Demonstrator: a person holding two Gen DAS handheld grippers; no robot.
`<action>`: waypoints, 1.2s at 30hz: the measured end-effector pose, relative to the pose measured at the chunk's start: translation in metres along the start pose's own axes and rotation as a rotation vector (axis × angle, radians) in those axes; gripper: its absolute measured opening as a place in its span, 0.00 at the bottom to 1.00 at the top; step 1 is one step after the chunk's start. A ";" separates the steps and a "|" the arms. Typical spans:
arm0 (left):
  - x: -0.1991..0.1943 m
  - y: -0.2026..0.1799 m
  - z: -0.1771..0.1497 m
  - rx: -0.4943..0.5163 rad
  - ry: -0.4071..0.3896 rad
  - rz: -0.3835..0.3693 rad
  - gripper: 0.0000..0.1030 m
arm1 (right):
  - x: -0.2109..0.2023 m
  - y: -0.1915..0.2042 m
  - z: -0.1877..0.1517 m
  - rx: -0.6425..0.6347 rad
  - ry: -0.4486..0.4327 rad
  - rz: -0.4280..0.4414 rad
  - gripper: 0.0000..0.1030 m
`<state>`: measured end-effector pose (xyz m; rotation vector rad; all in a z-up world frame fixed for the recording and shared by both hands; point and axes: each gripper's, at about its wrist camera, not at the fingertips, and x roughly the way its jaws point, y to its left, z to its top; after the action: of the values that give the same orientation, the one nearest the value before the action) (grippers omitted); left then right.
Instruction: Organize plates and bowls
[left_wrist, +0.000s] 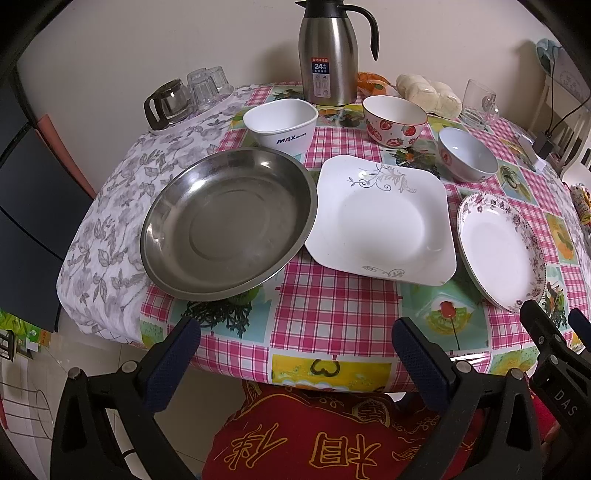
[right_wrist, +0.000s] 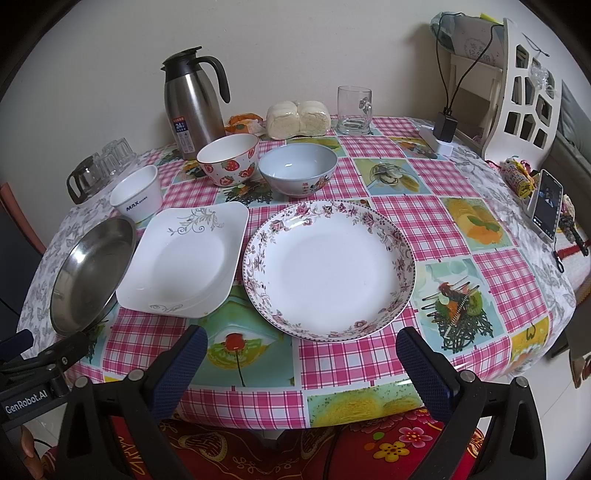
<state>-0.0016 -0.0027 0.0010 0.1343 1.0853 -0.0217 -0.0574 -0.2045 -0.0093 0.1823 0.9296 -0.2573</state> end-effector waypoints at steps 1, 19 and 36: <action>0.000 0.000 0.000 0.000 0.000 0.000 1.00 | 0.000 0.000 0.000 0.000 0.000 0.000 1.00; 0.002 0.000 0.000 -0.003 0.009 -0.005 1.00 | 0.001 0.001 -0.001 -0.001 0.001 -0.001 1.00; -0.011 0.022 0.030 -0.092 -0.069 0.011 1.00 | -0.005 0.011 0.011 -0.037 -0.040 0.006 1.00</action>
<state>0.0214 0.0152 0.0268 0.0562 1.0152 0.0328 -0.0486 -0.1958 0.0015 0.1450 0.8937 -0.2375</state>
